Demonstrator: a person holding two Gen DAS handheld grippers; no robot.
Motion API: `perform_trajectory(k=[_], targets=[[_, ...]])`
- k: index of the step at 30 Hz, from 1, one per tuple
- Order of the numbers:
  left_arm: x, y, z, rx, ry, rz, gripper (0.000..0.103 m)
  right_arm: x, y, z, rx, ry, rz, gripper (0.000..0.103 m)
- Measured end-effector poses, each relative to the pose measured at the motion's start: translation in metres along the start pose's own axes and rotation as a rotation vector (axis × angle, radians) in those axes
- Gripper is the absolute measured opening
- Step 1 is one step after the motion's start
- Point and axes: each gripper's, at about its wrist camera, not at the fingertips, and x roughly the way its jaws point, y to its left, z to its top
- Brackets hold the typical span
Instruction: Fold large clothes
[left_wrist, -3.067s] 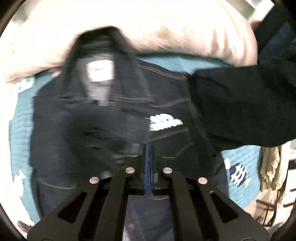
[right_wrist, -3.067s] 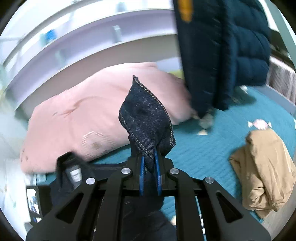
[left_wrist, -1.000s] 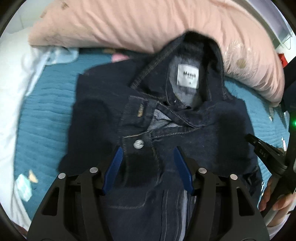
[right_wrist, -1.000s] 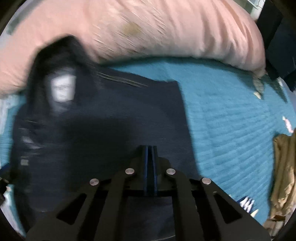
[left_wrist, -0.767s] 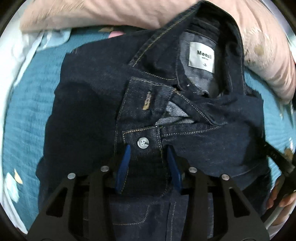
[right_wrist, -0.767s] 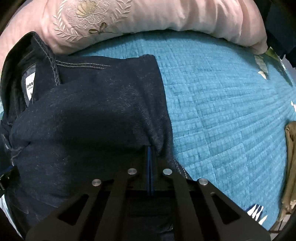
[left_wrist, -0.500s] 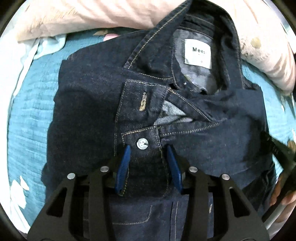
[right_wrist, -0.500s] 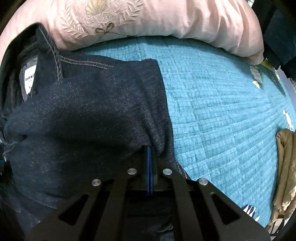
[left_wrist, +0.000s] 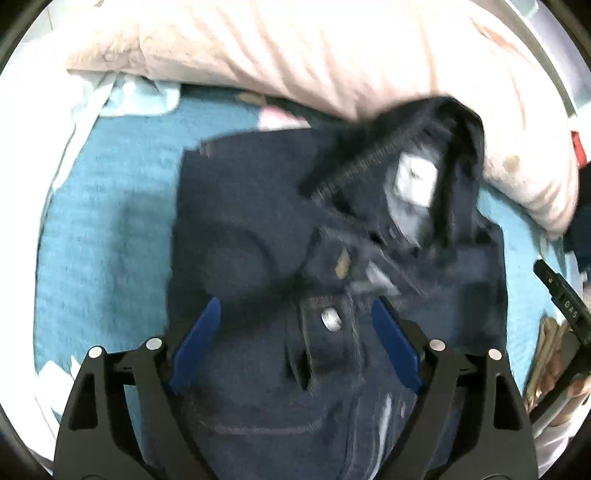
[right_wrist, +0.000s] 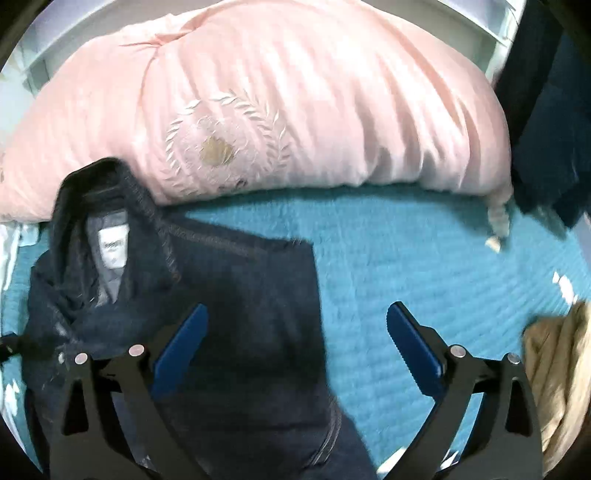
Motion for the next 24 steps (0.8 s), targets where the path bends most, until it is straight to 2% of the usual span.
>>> perform_trajectory(k=[6,11,14,16,18,20,21,22,24], targets=[[0.023,0.023,0.037,-0.033,0.027,0.058,0.085,0.049,0.0,0.033,-0.041,0.132,-0.106,0.094],[0.051,0.039,0.068,-0.055,0.06,0.083,0.085,0.081,-0.008,0.045,0.022,0.205,-0.055,0.094],[0.066,0.046,0.083,-0.06,0.089,0.087,0.085,0.095,-0.01,0.051,0.054,0.199,-0.013,0.094],[0.074,0.049,0.092,-0.066,0.086,0.086,0.085,0.103,-0.015,0.053,0.106,0.193,0.042,0.094],[0.084,0.055,0.097,-0.086,0.091,0.09,0.084,0.114,-0.023,0.055,0.17,0.216,0.052,0.093],[0.097,0.062,0.102,-0.109,0.111,0.067,0.084,0.125,-0.03,0.054,0.219,0.249,0.088,0.073],[0.098,0.063,0.104,-0.112,0.096,0.059,0.083,0.134,-0.031,0.052,0.238,0.295,0.118,0.053],[0.097,0.063,0.105,-0.103,0.085,0.058,0.08,0.139,-0.031,0.049,0.234,0.324,0.131,0.05],[0.093,0.062,0.104,-0.073,0.069,0.067,0.073,0.135,-0.025,0.047,0.175,0.281,0.112,0.044]])
